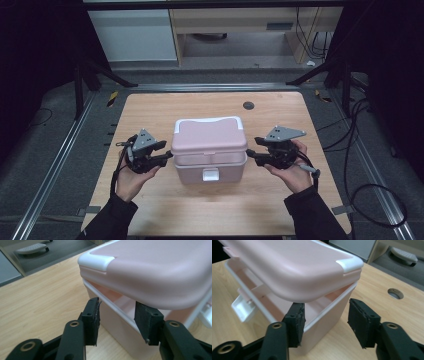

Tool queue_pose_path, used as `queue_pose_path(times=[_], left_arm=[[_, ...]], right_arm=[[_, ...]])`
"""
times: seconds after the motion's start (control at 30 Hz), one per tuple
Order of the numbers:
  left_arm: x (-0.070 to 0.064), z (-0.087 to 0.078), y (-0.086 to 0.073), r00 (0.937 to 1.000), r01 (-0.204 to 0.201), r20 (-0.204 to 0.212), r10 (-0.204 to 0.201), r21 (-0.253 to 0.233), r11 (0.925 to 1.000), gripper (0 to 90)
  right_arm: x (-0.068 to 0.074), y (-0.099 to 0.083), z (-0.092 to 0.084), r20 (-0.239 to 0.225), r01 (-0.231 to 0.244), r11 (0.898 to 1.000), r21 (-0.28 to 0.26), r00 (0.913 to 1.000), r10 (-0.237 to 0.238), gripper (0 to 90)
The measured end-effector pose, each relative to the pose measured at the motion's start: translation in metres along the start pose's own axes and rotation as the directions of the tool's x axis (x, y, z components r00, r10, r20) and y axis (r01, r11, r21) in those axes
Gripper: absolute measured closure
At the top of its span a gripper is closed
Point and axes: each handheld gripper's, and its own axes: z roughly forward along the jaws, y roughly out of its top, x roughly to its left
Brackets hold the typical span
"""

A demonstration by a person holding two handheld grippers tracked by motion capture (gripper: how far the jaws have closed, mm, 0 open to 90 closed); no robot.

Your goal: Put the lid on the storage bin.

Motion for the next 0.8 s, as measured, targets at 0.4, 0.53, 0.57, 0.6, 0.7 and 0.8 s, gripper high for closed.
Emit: queue_pose_path(times=[0.4,0.53,0.57,0.6,0.7,0.8], left_arm=[[0.015,-0.013,-0.027,0.9978,0.040,-0.055,-0.037,0.047,0.9981,50.0],[0.027,-0.009,-0.035,0.9948,0.082,-0.065,-0.078,0.064,0.9945,48.6],[0.030,-0.008,-0.038,0.9936,0.088,-0.077,-0.082,0.069,0.9938,48.3],[0.033,-0.006,-0.040,0.9928,0.096,-0.080,-0.089,0.078,0.9924,47.7],[0.043,-0.001,-0.049,0.9885,0.116,-0.109,-0.104,0.105,0.9877,46.0],[0.053,0.006,-0.060,0.9836,0.145,-0.127,-0.128,0.133,0.9805,43.7]], right_arm=[[-0.004,-0.016,-0.013,0.017,-0.005,1.000,0.025,0.9998,0.005,40.3],[-0.014,-0.024,-0.013,0.063,-0.031,0.999,0.042,0.9976,0.029,36.5],[-0.018,-0.027,-0.013,0.076,-0.038,0.998,0.047,0.9965,0.035,35.4],[-0.021,-0.030,-0.012,0.086,-0.050,0.997,0.051,0.9952,0.045,34.1],[-0.033,-0.040,-0.012,0.130,-0.088,0.994,0.067,0.9885,0.078,29.7],[-0.044,-0.051,-0.010,0.167,-0.129,0.988,0.087,0.9795,0.113,27.8]])
